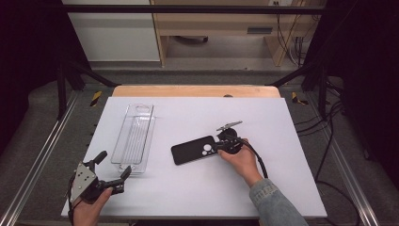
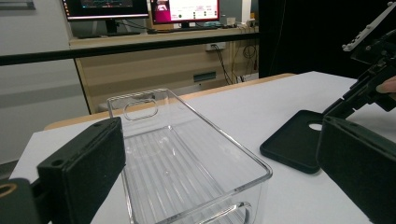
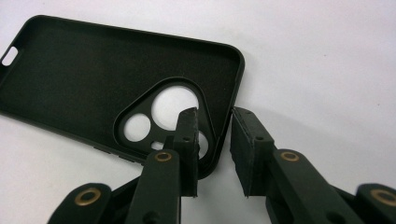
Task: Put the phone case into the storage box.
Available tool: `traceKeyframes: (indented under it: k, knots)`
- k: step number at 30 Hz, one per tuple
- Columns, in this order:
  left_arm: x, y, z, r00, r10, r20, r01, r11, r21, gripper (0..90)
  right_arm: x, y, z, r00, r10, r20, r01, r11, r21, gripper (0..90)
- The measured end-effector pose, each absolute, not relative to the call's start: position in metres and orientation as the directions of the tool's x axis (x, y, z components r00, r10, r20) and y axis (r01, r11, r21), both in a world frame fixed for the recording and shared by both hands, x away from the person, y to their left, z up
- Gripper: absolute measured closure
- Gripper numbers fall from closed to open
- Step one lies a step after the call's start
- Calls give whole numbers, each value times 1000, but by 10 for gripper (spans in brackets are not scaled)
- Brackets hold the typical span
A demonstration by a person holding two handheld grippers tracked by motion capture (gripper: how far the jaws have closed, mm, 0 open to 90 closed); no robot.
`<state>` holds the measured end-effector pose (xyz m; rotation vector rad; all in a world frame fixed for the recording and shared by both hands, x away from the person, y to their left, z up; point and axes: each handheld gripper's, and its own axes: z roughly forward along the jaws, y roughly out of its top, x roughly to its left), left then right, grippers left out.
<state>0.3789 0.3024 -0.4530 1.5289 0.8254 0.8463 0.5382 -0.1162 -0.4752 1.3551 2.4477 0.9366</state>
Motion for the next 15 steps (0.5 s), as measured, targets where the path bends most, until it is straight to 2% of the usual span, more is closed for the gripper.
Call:
traceKeyframes:
  k: [7, 15]
  knots:
    - [379, 302, -453, 493, 867, 70, 47, -107, 993, 10, 534, -112, -475, -555, 825, 104, 688, 384, 616, 697]
    - [379, 302, -453, 494, 867, 70, 46, -107, 993, 10, 527, -109, -478, -523, 851, 49, 673, 377, 636, 788]
